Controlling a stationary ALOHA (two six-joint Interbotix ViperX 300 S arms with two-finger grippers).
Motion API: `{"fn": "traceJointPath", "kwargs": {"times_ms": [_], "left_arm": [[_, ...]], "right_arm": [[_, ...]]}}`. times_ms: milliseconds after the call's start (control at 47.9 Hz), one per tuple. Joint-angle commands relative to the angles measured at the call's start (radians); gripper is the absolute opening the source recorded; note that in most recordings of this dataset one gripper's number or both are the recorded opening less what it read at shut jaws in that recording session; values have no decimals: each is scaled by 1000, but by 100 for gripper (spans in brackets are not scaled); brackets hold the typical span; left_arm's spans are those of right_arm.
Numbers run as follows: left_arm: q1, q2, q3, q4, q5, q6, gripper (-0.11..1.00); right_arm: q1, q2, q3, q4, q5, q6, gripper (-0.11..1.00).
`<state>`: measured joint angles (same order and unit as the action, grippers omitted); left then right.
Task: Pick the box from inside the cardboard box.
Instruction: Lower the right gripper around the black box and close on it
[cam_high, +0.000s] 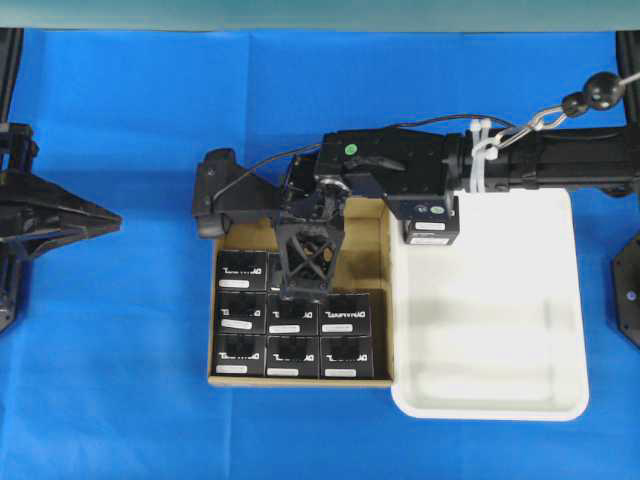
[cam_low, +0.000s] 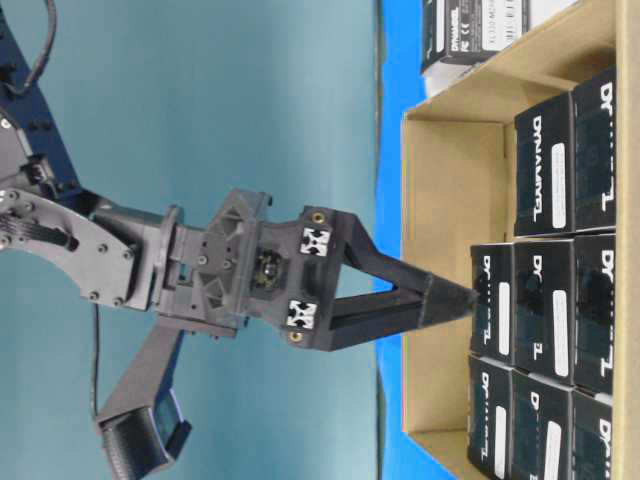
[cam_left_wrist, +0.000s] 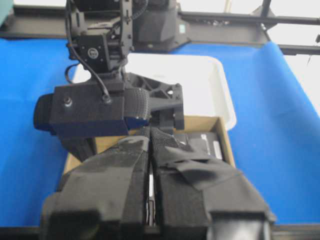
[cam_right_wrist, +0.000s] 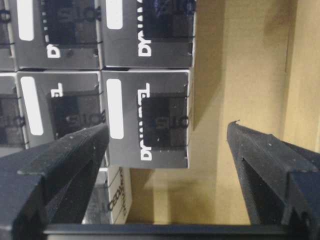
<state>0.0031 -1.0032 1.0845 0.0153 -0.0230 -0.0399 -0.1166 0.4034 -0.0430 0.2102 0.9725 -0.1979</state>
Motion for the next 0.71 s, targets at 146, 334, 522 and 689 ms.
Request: {"fn": "traceJointPath", "kwargs": {"times_ms": [146,334,522,689], "left_arm": [[0,3,-31,2,37,2,2],[2,2,-28,2,54,2,2],[2,2,-26,2,60,2,2],[8,3,-20,2,60,3,2]], "right_arm": [[8,23,-8,6,-9,-3,97],[8,32,-9,6,-11,-2,97],[0,40,-8,6,-17,-3,97],[-14,40,-3,5,-23,-3,97]]}}
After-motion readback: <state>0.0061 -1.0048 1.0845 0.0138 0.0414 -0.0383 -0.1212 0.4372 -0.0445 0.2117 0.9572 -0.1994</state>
